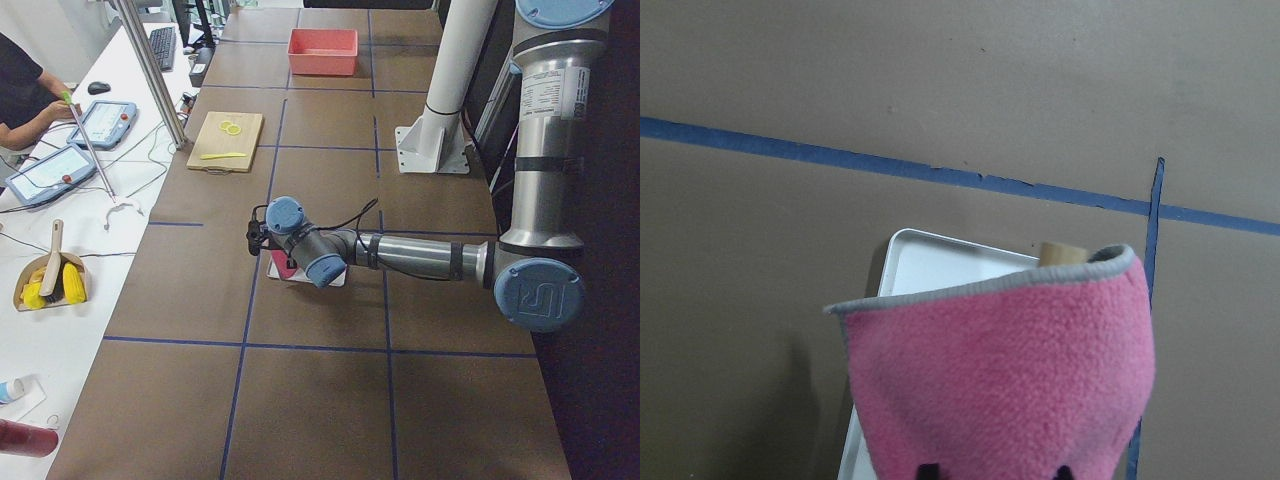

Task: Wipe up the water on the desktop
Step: 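Grasp the pink cloth on the white tray with the left gripper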

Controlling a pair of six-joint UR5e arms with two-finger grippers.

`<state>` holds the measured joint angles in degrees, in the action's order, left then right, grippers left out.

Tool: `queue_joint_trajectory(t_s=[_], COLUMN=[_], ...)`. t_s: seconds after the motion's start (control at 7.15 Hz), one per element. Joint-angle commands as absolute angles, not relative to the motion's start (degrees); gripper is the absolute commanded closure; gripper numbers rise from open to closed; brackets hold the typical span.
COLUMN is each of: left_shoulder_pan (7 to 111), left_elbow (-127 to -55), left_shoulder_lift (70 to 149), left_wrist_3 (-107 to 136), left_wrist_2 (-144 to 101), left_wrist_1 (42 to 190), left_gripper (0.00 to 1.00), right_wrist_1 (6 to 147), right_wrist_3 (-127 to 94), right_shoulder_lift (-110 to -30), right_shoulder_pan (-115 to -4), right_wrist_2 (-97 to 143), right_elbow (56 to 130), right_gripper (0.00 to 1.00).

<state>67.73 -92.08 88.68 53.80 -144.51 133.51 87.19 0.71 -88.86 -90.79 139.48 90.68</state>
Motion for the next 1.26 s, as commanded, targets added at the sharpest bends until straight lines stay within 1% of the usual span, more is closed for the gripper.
queue_joint_trajectory(t_s=[0.0, 0.42, 0.7, 1.12], left_shoulder_pan=[67.76, 67.94, 67.94, 68.11], left_elbow=[-92.55, -92.55, -92.46, -92.20], left_shoulder_lift=[88.59, 88.77, 88.68, 88.51], left_wrist_3=[53.79, 53.88, 53.88, 53.79], left_wrist_2=[-144.58, -146.78, -146.78, -146.87], left_wrist_1=[133.33, 133.16, 133.15, 133.15], left_gripper=[0.53, 0.54, 0.63, 0.70], right_wrist_1=[87.19, 87.19, 87.19, 87.19], right_wrist_3=[0.70, 0.70, 0.62, 0.62], right_shoulder_lift=[-88.86, -88.86, -88.86, -88.77], right_shoulder_pan=[-90.79, -90.79, -90.79, -90.79], right_wrist_2=[139.40, 139.48, 139.39, 139.48], right_elbow=[90.62, 90.53, 90.62, 90.70], right_gripper=[0.00, 0.00, 0.00, 0.00])
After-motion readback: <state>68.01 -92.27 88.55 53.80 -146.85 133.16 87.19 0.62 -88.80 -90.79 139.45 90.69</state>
